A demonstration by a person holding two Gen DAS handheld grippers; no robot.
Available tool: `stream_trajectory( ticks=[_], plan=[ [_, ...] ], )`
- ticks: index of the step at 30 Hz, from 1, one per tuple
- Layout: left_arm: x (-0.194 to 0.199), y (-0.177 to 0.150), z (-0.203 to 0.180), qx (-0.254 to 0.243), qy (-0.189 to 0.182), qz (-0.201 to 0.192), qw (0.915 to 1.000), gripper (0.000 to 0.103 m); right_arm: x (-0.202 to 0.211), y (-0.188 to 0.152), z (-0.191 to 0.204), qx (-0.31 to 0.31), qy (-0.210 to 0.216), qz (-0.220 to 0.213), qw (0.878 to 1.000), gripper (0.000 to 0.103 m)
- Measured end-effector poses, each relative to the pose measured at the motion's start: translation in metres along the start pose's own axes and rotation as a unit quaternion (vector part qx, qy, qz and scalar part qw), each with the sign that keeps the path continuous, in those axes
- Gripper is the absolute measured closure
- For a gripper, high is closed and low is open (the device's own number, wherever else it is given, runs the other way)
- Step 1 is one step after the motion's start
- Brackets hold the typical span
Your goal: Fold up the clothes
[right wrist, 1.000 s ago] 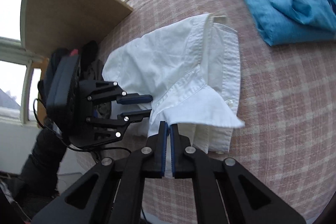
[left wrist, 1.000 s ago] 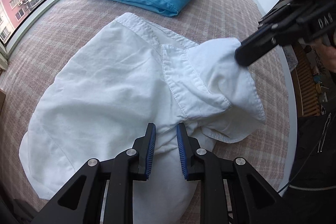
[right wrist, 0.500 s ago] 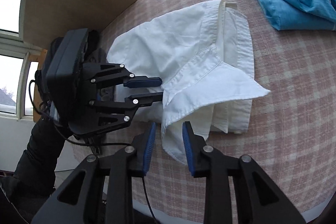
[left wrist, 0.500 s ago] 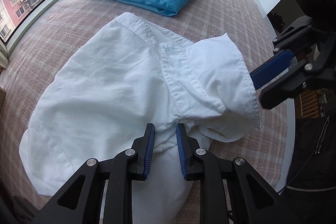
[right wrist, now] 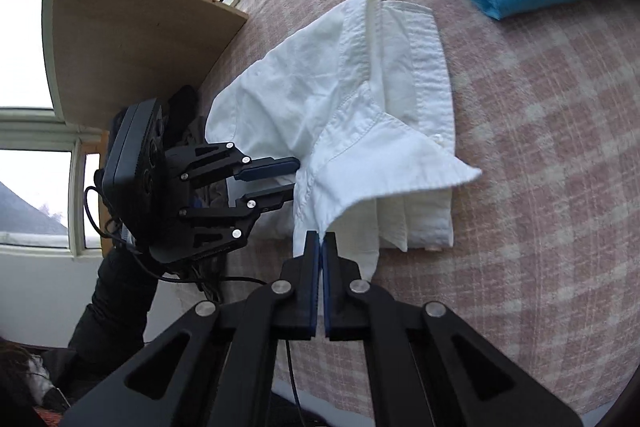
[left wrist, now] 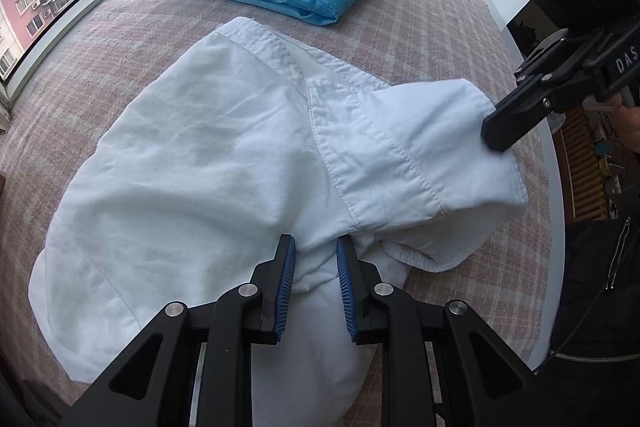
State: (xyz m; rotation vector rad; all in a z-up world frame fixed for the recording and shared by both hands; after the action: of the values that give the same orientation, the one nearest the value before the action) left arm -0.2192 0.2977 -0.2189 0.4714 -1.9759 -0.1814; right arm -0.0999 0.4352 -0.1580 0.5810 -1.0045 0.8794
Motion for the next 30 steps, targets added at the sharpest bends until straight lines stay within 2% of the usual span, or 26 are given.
stream_trajectory(
  ticks=[2, 5, 8, 9, 12, 13, 16, 21, 23, 25, 30],
  plan=[
    [-0.001, 0.0, 0.0, -0.001, 0.0, 0.003, 1.0, 0.082, -0.007, -0.001, -0.001, 0.019, -0.046, -0.005, 0.999, 0.101],
    [0.002, 0.0, -0.002, 0.004, 0.003, 0.006, 1.0, 0.082, -0.009, -0.007, -0.002, 0.034, -0.094, 0.018, 0.995, 0.099],
    [0.009, -0.004, -0.012, -0.004, 0.009, 0.005, 0.9999, 0.082, 0.007, -0.018, 0.003, 0.042, -0.082, -0.008, 0.996, 0.096],
    [0.011, -0.006, -0.016, -0.006, 0.011, 0.005, 0.9999, 0.082, 0.013, -0.023, 0.007, 0.044, -0.08, -0.024, 0.996, 0.091],
    [0.018, -0.011, -0.026, -0.013, 0.018, 0.005, 0.9997, 0.082, 0.016, -0.042, 0.029, 0.087, -0.099, -0.05, 0.99, 0.065],
    [0.02, -0.012, -0.03, -0.016, 0.02, 0.005, 0.9997, 0.082, 0.012, -0.047, 0.036, 0.099, -0.106, -0.052, 0.988, 0.064],
    [0.027, -0.017, -0.04, -0.023, 0.026, 0.005, 0.9994, 0.082, -0.005, -0.054, 0.049, 0.11, -0.12, -0.053, 0.985, 0.064],
    [0.026, -0.017, -0.051, -0.025, 0.023, -0.001, 0.9994, 0.082, -0.029, -0.047, 0.036, 0.092, -0.164, -0.058, 0.98, 0.064],
    [0.025, -0.017, -0.055, -0.03, 0.016, -0.003, 0.9994, 0.082, -0.033, -0.044, 0.036, 0.095, -0.164, -0.068, 0.98, 0.066],
    [0.023, -0.017, -0.058, -0.034, 0.012, -0.006, 0.9993, 0.082, -0.029, -0.042, 0.038, 0.094, -0.148, -0.062, 0.983, 0.099],
    [0.022, -0.012, -0.07, -0.06, 0.004, -0.011, 0.9981, 0.082, 0.002, -0.036, 0.049, 0.105, -0.133, -0.078, 0.982, 0.1]
  ],
)
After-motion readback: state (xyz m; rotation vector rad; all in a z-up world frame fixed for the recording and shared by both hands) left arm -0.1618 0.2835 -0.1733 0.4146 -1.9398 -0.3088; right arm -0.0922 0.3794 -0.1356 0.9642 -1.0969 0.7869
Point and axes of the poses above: each gripper's, at about its wrist camera, not at the fingertips, and x roughly against the way its jaws point, z to its left, y to its top, the point moved 1 cm from there along -x, roughly the way its jaws point, and after that the axes turned 15 degrees about -y, right-handed, at the moved point
